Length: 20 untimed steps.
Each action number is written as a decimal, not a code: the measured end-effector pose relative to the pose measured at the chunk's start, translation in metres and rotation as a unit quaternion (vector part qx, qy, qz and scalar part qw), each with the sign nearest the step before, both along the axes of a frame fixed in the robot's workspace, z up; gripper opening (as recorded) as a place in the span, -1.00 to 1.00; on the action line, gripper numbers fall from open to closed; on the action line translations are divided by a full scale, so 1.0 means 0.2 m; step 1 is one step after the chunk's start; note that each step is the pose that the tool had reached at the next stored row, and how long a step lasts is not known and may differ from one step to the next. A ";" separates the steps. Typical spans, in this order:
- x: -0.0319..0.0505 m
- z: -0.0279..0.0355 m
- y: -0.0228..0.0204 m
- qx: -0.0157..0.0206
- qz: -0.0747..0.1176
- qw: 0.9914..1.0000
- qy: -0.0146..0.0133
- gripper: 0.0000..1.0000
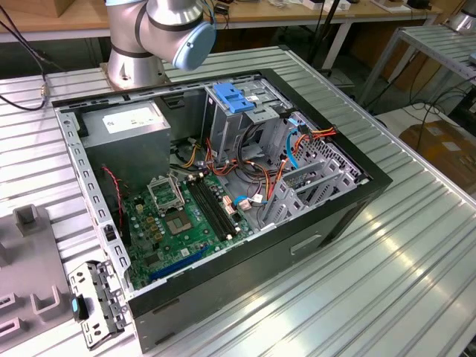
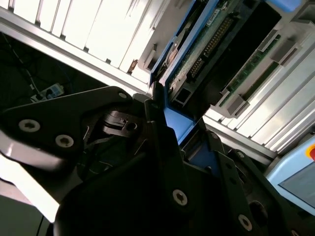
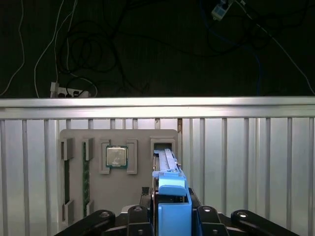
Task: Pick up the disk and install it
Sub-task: 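Pick up the disk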
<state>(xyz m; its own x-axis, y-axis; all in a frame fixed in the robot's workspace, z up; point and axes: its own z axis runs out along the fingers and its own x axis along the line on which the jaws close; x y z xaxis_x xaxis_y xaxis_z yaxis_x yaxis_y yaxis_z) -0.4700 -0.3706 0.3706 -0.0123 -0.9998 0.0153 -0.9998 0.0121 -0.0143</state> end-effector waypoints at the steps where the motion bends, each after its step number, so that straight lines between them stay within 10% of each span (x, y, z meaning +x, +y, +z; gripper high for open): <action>1: 0.000 0.015 0.000 0.000 0.000 1.000 0.000 -0.26; 20: 0.000 0.185 0.000 0.000 0.000 1.000 0.000 -0.26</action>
